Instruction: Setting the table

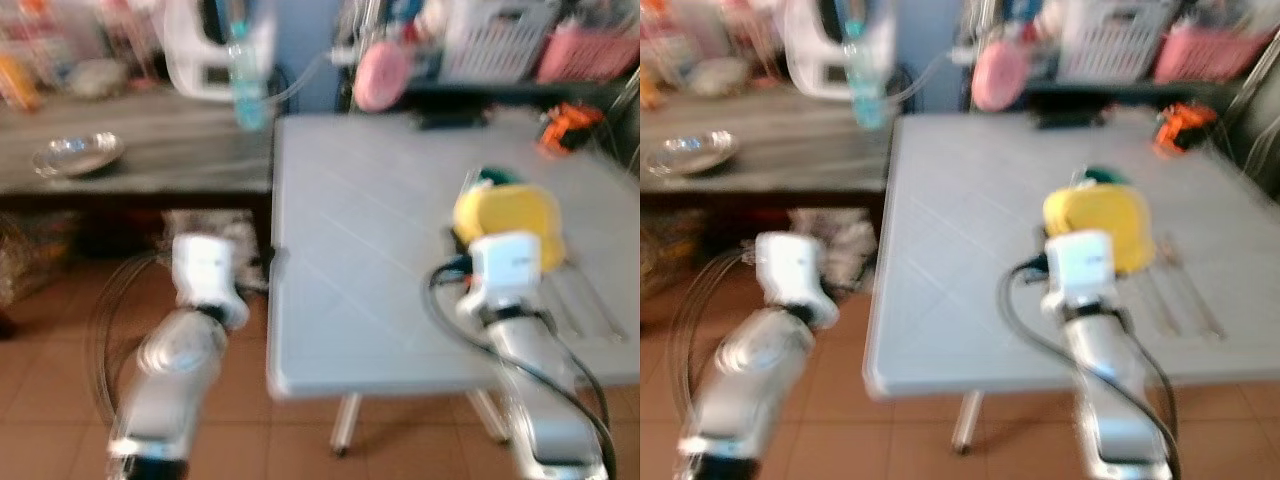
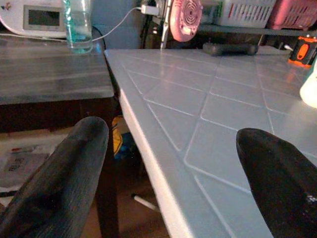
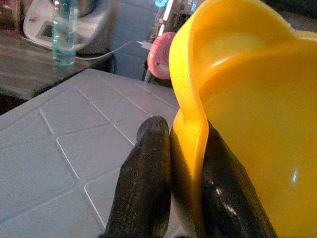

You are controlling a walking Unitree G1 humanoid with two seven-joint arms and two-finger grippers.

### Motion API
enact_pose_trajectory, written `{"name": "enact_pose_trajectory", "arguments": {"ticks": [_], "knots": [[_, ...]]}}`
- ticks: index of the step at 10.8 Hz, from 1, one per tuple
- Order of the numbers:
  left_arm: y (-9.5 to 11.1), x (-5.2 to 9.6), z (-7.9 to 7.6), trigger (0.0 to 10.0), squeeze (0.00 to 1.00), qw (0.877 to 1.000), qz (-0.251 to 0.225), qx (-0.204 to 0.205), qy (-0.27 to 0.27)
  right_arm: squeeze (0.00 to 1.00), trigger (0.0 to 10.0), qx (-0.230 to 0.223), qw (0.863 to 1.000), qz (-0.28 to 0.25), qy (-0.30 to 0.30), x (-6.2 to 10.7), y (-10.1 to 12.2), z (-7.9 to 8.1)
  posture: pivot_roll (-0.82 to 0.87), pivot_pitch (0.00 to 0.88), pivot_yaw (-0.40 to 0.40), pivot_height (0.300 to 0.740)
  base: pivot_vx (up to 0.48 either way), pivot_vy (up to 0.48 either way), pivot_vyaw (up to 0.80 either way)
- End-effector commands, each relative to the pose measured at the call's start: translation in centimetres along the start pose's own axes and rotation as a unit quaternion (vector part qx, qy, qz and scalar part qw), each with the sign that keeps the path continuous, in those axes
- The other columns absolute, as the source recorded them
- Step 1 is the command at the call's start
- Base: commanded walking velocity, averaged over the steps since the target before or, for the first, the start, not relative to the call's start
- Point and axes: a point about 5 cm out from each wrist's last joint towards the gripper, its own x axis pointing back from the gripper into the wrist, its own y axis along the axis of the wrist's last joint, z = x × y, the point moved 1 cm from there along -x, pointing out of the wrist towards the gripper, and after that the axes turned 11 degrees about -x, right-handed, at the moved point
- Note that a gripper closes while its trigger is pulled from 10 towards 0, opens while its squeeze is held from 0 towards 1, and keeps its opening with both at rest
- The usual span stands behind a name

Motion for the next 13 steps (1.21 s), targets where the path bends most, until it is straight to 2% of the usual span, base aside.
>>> {"name": "enact_pose_trajectory", "arguments": {"ticks": [1, 10, 11, 12, 13], "knots": [[0.02, 0.16, 0.71, 10.0, 0.00, 1.000, 0.002, -0.011, 0.012, 0.00, 0.0, -0.004, 1.000, -0.014, 0.007, -0.13, 0.68, 0.40, -0.03, 0.018, 0.016, 0.740, 0.000, 0.398, 0.00], [-0.10, 0.02, 0.64, 10.0, 0.00, 1.000, 0.000, -0.017, 0.019, 0.00, 0.0, -0.003, 0.999, -0.015, 0.029, -0.47, 0.74, 0.83, -0.02, 0.009, 0.010, 0.740, 0.000, 0.472, 0.00], [-0.13, 0.00, 0.65, 10.0, 0.00, 1.000, -0.001, -0.018, 0.019, 0.00, 6.2, 0.001, 1.000, -0.014, 0.028, -0.52, 0.71, 0.81, -0.02, 0.008, 0.011, 0.740, 0.000, 0.480, 0.00], [-0.19, 0.02, 0.65, 10.0, 0.00, 1.000, 0.000, -0.018, 0.021, 0.00, 10.0, 0.002, 1.000, -0.013, 0.027, -0.54, 0.68, 0.74, -0.02, 0.010, 0.010, 0.740, 0.000, 0.480, 0.00], [-0.24, 0.04, 0.65, 10.0, 0.00, 1.000, -0.001, -0.016, 0.024, 0.00, 10.0, 0.002, 1.000, -0.013, 0.027, -0.56, 0.65, 0.71, -0.02, 0.006, 0.012, 0.740, 0.000, 0.480, 0.00]]}}
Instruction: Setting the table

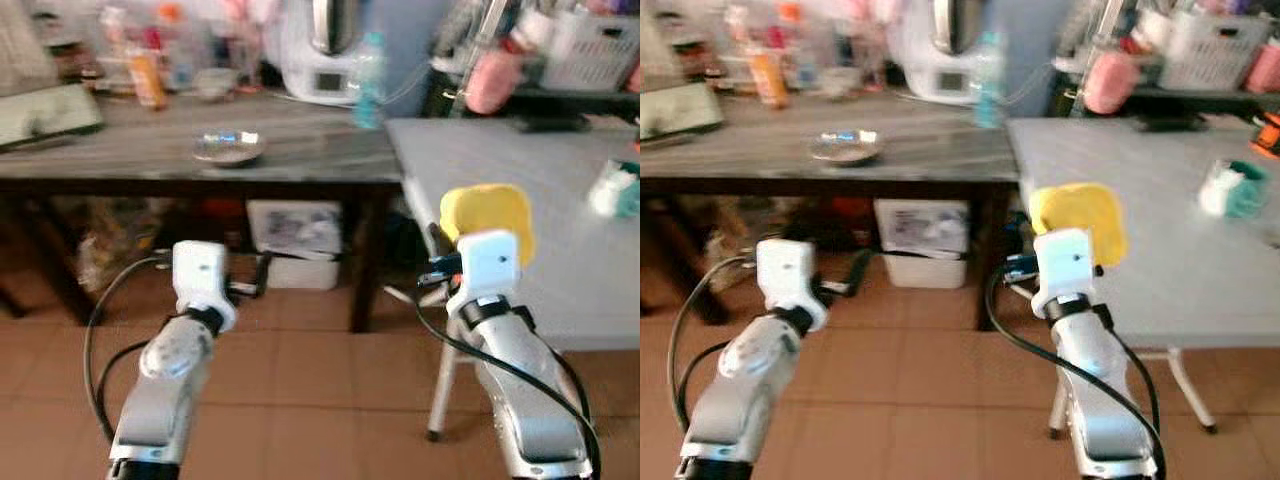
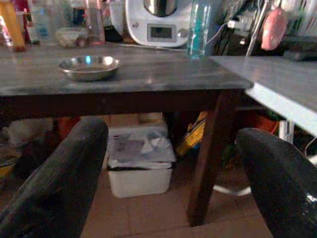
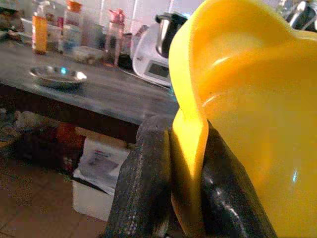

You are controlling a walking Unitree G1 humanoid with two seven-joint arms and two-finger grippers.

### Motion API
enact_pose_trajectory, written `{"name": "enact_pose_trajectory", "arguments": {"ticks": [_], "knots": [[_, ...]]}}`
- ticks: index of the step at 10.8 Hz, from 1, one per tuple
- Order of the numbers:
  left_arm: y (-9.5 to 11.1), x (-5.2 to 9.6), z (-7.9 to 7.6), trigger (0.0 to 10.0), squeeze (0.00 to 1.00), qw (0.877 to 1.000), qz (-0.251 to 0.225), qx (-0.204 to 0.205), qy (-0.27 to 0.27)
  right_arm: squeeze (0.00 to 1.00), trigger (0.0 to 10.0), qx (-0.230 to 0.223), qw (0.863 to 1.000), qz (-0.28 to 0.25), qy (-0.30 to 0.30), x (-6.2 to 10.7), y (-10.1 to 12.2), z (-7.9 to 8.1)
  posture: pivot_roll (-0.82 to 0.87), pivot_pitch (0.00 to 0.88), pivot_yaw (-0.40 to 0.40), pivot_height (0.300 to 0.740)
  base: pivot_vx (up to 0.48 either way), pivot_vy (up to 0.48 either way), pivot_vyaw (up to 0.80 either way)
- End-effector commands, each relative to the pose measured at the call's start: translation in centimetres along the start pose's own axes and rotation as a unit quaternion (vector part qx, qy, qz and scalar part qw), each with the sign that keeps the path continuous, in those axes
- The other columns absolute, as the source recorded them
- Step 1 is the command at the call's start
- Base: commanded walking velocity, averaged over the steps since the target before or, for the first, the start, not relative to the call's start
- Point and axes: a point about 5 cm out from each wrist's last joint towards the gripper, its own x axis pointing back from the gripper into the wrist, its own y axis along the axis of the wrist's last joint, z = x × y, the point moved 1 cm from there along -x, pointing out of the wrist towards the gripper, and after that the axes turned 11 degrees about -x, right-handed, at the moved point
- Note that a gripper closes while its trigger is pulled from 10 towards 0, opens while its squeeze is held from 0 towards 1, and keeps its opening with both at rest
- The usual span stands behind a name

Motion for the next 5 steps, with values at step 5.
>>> {"name": "enact_pose_trajectory", "arguments": {"ticks": [5], "knots": [[0.19, -0.31, -0.67, 10.0, 0.00, 1.000, -0.006, -0.002, -0.006, 0.00, 10.0, 0.015, 1.000, -0.007, -0.005, 0.15, 0.29, -0.56, -0.02, 0.009, 0.014, 0.740, 0.000, 0.480, 0.00]]}}
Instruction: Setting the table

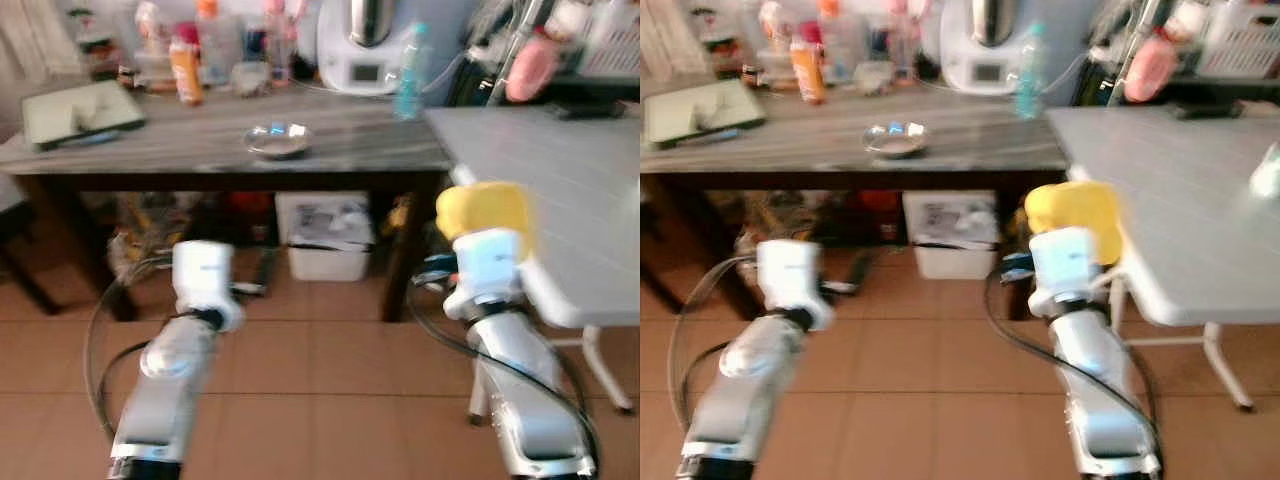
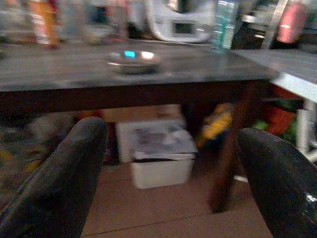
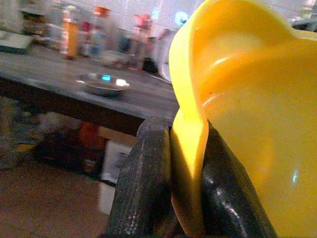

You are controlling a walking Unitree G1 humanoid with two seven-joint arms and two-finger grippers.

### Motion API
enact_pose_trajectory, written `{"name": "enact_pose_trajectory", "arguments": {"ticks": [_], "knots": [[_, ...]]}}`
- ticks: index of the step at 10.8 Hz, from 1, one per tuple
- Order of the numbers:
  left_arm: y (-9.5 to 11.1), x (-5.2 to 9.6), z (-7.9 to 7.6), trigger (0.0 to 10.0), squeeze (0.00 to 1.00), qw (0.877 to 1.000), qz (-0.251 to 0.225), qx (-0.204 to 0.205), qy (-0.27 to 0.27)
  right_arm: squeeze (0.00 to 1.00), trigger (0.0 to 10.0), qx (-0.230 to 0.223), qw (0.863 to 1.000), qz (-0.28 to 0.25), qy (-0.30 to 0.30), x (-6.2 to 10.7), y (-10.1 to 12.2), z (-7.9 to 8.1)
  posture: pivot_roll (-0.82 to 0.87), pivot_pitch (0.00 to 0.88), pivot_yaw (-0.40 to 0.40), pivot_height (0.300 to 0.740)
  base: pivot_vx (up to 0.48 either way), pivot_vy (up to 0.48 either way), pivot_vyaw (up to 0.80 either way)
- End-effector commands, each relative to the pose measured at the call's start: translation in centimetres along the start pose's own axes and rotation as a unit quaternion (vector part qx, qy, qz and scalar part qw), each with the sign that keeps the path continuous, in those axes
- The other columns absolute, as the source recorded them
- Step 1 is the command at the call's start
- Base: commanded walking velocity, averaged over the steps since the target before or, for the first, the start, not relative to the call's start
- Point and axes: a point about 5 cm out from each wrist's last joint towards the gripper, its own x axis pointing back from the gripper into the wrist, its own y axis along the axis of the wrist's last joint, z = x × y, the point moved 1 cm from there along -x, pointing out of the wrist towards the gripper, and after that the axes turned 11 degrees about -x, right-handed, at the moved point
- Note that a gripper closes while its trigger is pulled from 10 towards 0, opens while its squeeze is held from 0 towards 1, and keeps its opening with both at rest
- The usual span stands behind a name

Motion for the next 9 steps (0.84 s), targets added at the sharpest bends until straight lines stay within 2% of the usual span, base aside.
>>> {"name": "enact_pose_trajectory", "arguments": {"ticks": [1, 6, 9], "knots": [[0.42, -0.30, -0.84, 10.0, 0.00, 1.000, -0.007, 0.000, -0.011, 0.00, 10.0, 0.012, 1.000, -0.011, -0.011, 0.08, 0.59, -0.84, -0.02, 0.009, 0.014, 0.740, 0.000, 0.480, 0.00], [0.40, -0.35, -1.09, 10.0, 0.00, 1.000, -0.014, -0.007, -0.003, 0.00, 10.0, 0.012, 1.000, -0.007, -0.007, 0.19, 0.45, -0.75, -0.03, 0.017, 0.015, 0.740, 0.000, 0.480, 0.71], [0.73, -0.45, -0.90, 10.0, 0.00, 1.000, -0.024, -0.019, -0.002, 0.00, 10.0, 0.012, 1.000, -0.010, -0.020, 0.29, 0.52, -1.05, -0.03, 0.015, 0.019, 0.740, 0.000, 0.000, 0.00]]}}
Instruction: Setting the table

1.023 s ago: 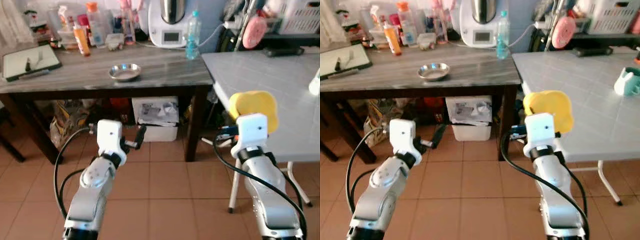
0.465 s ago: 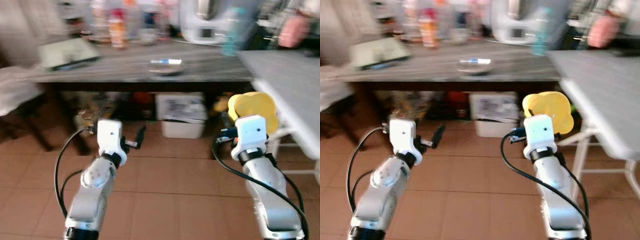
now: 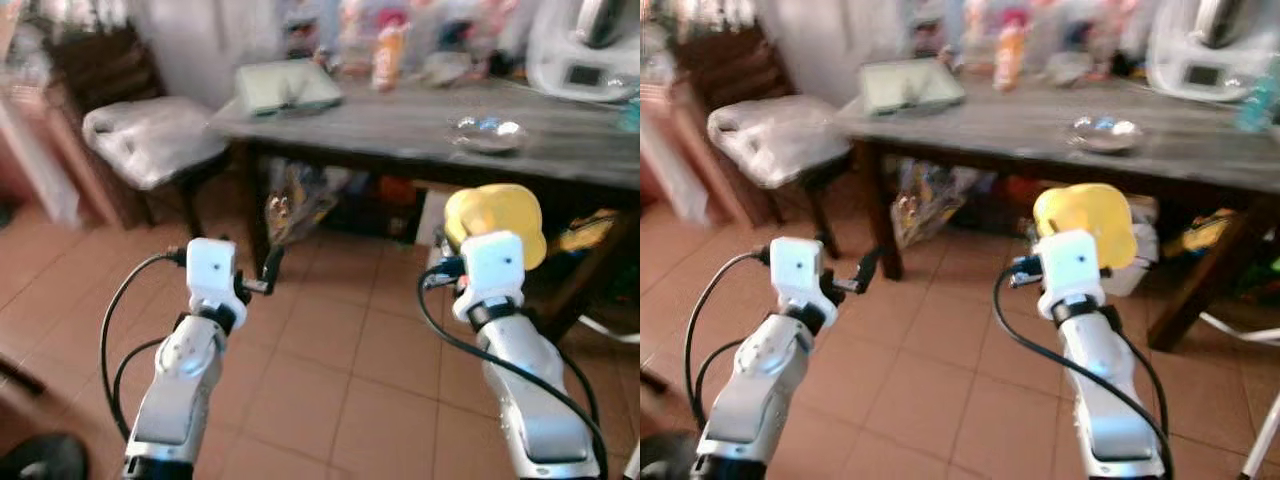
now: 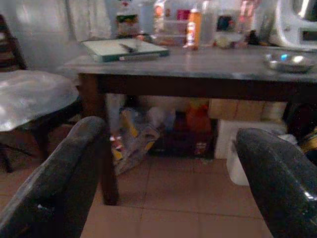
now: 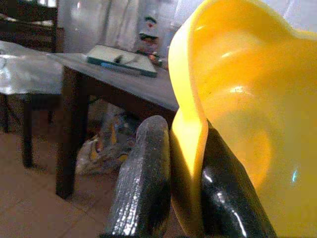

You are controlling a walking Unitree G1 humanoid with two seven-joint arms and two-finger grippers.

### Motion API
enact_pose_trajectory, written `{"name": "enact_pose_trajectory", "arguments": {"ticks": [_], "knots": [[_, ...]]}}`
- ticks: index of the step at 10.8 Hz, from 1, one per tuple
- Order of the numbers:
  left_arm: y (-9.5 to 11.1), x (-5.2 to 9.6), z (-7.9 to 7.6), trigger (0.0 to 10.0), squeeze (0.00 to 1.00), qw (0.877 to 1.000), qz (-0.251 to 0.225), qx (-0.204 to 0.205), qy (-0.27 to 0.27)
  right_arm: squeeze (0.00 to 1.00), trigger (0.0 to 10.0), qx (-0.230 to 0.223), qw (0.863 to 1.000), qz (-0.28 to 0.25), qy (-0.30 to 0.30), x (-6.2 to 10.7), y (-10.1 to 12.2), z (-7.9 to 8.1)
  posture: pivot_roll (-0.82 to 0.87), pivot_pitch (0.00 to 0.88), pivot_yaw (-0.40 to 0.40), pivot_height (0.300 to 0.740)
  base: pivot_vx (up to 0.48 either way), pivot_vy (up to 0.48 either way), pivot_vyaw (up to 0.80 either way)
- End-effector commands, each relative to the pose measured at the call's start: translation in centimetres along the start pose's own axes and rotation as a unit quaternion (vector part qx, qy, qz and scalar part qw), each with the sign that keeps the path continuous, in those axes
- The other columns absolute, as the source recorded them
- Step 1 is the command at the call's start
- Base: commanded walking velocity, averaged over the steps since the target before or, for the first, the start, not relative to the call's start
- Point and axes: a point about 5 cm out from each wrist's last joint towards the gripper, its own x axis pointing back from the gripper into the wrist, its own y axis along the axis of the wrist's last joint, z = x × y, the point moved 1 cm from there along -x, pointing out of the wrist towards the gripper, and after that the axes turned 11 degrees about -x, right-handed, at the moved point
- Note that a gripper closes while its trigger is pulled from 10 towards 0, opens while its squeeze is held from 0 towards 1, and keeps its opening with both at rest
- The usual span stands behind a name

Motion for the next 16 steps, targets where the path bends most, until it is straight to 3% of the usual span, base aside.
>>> {"name": "enact_pose_trajectory", "arguments": {"ticks": [1, 5, 9, 16], "knots": [[0.3, -0.2, -0.2, 10.0, 0.00, 1.000, -0.006, 0.005, -0.012, 0.00, 10.0, 0.007, 1.000, -0.018, -0.015, 0.0, 0.8, -0.7, -0.03, 0.015, 0.019, 0.740, 0.000, 0.000, 0.00], [0.6, 0.1, -0.8, 10.0, 0.00, 0.998, -0.022, 0.032, -0.040, 0.00, 10.0, 0.011, 0.999, -0.020, -0.025, -0.1, 1.0, -1.0, -0.03, 0.017, 0.017, 0.740, 0.000, 0.000, 0.00], [0.8, 0.2, -1.0, 10.0, 0.00, 0.997, -0.031, 0.041, -0.056, 0.00, 10.0, 0.013, 0.999, -0.027, -0.040, -0.3, 1.2, -1.4, -0.02, 0.013, 0.015, 0.740, 0.326, 0.000, 0.00], [0.9, 0.2, -1.3, 10.0, 0.00, 0.996, -0.033, 0.045, -0.070, 0.00, 10.0, 0.008, 0.999, -0.019, -0.050, -0.3, 0.9, -1.5, -0.03, 0.013, 0.021, 0.740, 0.414, 0.000, -0.69]]}}
